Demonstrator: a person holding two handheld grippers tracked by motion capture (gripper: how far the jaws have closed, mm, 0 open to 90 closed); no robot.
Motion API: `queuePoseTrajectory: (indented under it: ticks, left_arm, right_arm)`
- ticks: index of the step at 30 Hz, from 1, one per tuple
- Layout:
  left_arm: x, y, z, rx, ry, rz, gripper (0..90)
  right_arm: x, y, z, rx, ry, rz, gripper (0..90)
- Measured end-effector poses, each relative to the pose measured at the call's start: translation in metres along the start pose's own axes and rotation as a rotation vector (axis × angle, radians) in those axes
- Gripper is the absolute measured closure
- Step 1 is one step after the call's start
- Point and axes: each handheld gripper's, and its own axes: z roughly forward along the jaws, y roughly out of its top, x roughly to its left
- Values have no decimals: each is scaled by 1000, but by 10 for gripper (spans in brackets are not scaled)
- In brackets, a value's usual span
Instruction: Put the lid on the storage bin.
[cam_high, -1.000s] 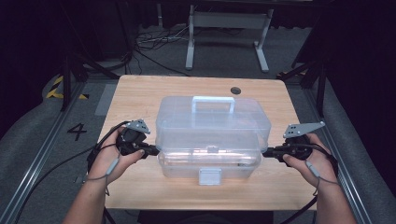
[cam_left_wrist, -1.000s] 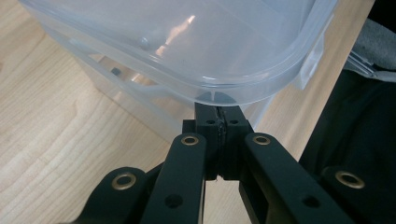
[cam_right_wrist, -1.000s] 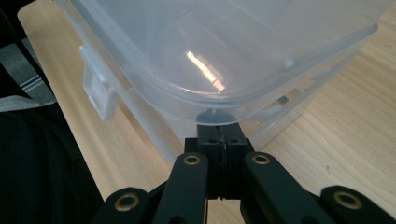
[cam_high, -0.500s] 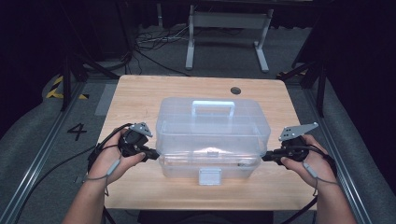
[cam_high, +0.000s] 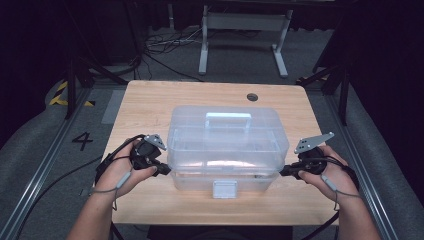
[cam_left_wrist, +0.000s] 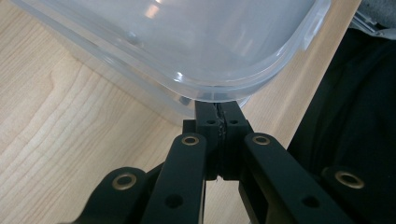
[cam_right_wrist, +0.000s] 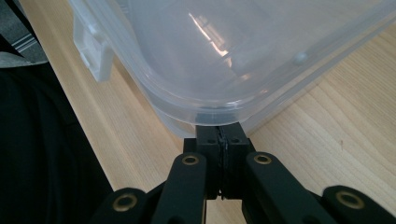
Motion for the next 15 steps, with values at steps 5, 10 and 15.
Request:
queuePoseTrajectory:
  ticks: [5,10,15]
  left_arm:
    - [0,0,3,29,-1,2,895]
    - [-1,0,5,48,-4,7,895]
    - [0,0,6,65,-8,5,895]
  right_arm:
    - [0,-1,3,31,0,-6,894]
    - [0,-2,2,48,-3,-9,895]
    - [-1,-3,2,56,-1,-9,896]
